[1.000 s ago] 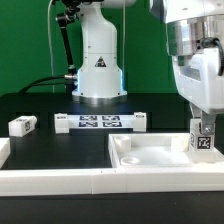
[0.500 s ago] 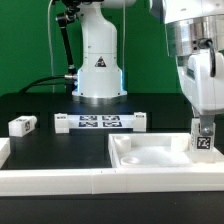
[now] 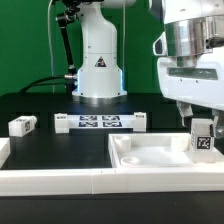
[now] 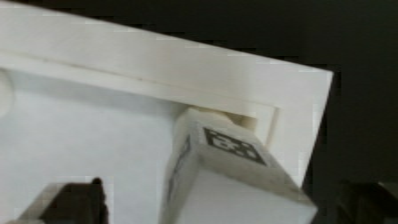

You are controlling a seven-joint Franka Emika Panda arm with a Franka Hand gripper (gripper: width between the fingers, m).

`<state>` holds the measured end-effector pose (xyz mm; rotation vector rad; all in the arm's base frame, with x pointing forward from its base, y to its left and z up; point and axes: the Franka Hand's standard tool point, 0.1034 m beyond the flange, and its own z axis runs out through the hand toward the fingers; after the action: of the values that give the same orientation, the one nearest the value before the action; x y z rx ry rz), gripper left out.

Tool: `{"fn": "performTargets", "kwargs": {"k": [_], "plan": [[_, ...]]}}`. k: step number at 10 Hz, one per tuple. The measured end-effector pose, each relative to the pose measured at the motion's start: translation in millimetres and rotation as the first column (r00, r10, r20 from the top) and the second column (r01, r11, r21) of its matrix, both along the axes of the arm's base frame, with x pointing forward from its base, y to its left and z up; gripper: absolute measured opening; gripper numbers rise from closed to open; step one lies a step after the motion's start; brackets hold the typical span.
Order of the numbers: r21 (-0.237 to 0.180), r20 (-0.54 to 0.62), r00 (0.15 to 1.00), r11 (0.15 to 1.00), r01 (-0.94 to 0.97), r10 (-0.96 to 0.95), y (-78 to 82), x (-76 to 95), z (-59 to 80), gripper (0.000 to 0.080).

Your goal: Assemble square table

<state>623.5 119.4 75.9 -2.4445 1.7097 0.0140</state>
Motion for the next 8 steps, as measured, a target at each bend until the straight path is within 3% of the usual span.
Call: {"fn": "performTargets", "kwargs": {"k": [4,8], "plan": [[-0.035,0.02,0.942,0.942,-0.334,0.335,5.7,-2.4,0.3,0.0649],[-0.115,0.023,0.74,0.737,-0.666,0.672,4.3,-0.9,1.6,0.0649]]}}
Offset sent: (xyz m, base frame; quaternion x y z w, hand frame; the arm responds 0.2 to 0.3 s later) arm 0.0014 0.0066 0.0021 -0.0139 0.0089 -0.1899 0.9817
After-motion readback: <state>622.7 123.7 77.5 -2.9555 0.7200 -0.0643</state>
